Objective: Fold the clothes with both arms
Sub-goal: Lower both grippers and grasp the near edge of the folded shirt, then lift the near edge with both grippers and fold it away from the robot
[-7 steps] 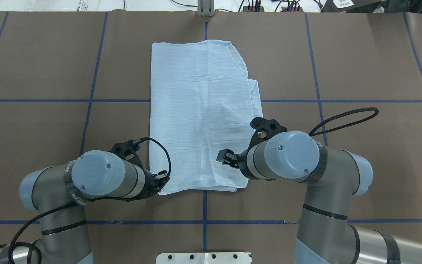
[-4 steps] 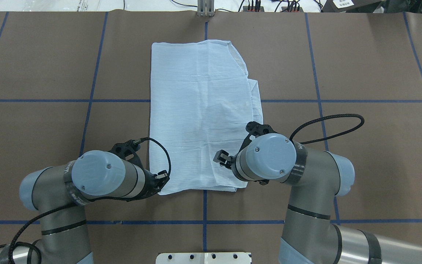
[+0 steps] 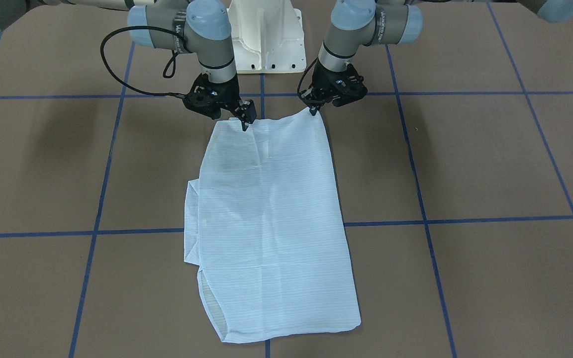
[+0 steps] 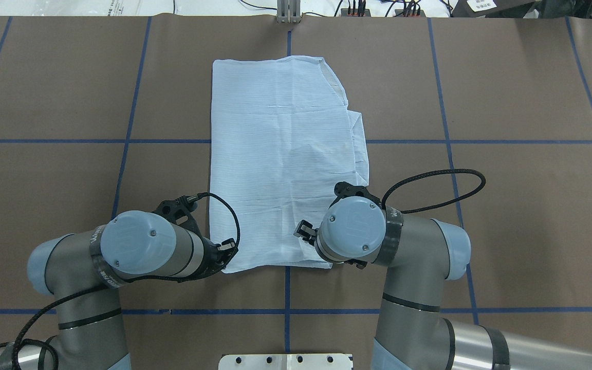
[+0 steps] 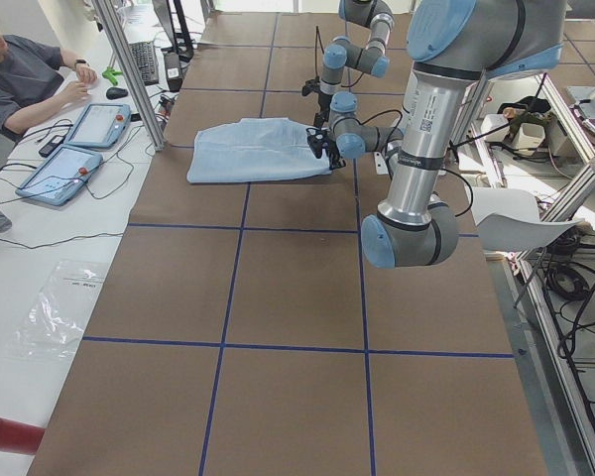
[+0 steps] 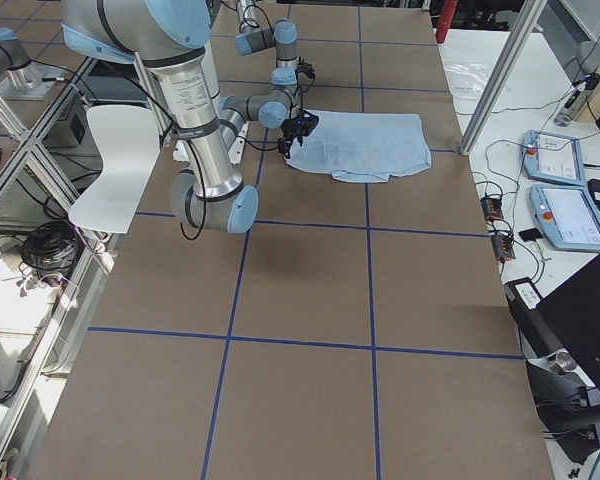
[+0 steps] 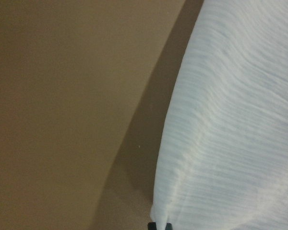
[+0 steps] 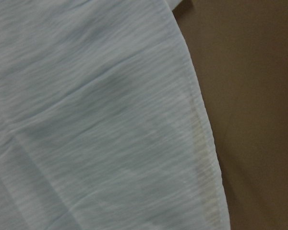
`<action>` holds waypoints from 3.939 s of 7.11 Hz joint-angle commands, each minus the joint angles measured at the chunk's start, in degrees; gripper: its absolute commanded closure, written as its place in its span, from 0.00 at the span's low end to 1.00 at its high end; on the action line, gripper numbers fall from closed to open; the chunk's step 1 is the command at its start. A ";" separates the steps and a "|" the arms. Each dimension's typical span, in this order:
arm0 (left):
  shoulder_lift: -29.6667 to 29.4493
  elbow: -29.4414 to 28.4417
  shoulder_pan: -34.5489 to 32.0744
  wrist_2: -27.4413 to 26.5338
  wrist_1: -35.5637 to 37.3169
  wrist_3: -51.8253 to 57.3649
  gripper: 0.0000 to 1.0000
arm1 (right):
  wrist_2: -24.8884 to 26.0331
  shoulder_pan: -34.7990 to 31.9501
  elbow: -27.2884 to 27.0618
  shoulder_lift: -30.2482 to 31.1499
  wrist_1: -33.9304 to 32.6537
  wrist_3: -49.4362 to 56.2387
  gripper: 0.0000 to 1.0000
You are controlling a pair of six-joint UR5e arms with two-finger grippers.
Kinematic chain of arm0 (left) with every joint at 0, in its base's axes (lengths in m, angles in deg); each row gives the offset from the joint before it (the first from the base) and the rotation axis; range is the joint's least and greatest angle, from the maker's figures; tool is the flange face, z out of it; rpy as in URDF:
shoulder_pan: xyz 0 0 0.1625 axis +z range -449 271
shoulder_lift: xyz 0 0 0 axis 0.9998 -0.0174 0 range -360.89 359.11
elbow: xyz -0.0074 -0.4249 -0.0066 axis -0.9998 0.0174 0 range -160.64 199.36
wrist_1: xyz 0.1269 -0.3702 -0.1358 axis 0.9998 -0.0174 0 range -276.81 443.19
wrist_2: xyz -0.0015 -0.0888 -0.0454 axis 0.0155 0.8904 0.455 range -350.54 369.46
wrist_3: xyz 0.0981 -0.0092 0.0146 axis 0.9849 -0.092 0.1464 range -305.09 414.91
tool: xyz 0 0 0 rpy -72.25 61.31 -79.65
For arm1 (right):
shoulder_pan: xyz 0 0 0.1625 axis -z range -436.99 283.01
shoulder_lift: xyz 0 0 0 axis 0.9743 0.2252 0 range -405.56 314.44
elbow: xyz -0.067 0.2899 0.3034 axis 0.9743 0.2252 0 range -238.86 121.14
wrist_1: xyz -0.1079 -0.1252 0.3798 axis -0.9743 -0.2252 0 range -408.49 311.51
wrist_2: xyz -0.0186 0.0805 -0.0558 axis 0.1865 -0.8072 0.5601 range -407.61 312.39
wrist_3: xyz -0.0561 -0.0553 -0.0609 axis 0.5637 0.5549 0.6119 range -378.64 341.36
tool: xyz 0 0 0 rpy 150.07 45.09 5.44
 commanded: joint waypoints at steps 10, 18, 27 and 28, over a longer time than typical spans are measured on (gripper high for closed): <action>0.16 -0.26 0.09 -0.21 -0.02 -0.09 1.00 | 0.12 2.43 3.57 -2.11 -1.50 -0.13 0.00; 0.07 -0.53 -0.09 -0.21 -0.02 0.17 1.00 | 1.96 2.43 3.31 -2.20 -1.15 0.04 0.88; -0.63 16.23 3.58 1.27 15.85 0.18 1.00 | 0.93 5.58 -16.61 5.53 -1.41 0.13 1.00; -1.33 17.91 5.52 1.46 18.58 0.00 1.00 | -2.14 6.82 -19.25 6.32 -1.59 0.04 1.00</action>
